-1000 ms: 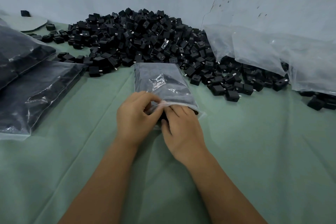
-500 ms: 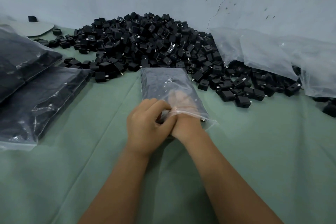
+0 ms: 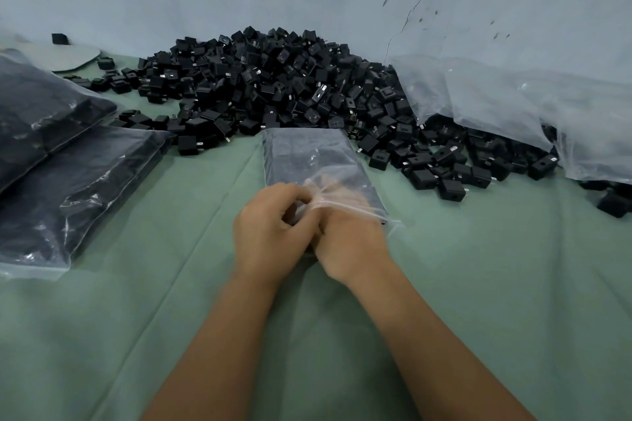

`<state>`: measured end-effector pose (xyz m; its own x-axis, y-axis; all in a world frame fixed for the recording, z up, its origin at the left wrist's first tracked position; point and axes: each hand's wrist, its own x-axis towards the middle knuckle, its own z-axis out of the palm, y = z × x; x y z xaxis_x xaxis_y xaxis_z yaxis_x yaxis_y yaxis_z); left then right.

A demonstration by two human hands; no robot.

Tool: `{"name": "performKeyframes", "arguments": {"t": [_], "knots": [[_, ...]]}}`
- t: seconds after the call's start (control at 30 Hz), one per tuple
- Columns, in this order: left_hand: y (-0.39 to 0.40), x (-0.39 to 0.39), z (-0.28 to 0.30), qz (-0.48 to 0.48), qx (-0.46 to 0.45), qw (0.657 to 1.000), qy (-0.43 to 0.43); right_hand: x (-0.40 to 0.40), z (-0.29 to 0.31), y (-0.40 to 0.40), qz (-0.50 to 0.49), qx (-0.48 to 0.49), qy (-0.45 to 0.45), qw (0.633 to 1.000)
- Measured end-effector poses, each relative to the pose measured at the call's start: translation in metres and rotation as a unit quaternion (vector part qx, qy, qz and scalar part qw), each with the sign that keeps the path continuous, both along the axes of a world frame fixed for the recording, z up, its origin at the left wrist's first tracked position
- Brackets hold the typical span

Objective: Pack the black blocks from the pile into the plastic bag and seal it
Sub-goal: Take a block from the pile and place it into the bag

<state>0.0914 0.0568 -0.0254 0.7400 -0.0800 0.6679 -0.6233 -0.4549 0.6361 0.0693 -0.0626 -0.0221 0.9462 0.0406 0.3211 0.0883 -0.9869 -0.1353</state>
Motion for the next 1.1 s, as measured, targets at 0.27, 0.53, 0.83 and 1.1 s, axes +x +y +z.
{"name": "performKeyframes", "arguments": {"t": [0.27, 0.53, 0.83, 1.1], "knots": [[-0.001, 0.004, -0.002, -0.005, -0.032, 0.997, 0.064, -0.023, 0.005, -0.02, 0.115, 0.062, -0.309, 0.942], [-0.004, 0.007, -0.005, 0.008, -0.029, 0.994, 0.107, -0.006, -0.003, -0.119, -0.264, 0.209, -0.216, 0.917], [-0.004, 0.008, -0.006, 0.013, -0.031, 0.991, 0.126, -0.007, -0.011, -0.131, -0.334, 0.192, -0.055, 0.921], [-0.004, 0.009, -0.009, 0.007, -0.02, 0.992, 0.121, -0.009, -0.017, -0.129, -0.337, 0.204, -0.078, 0.916]]}}
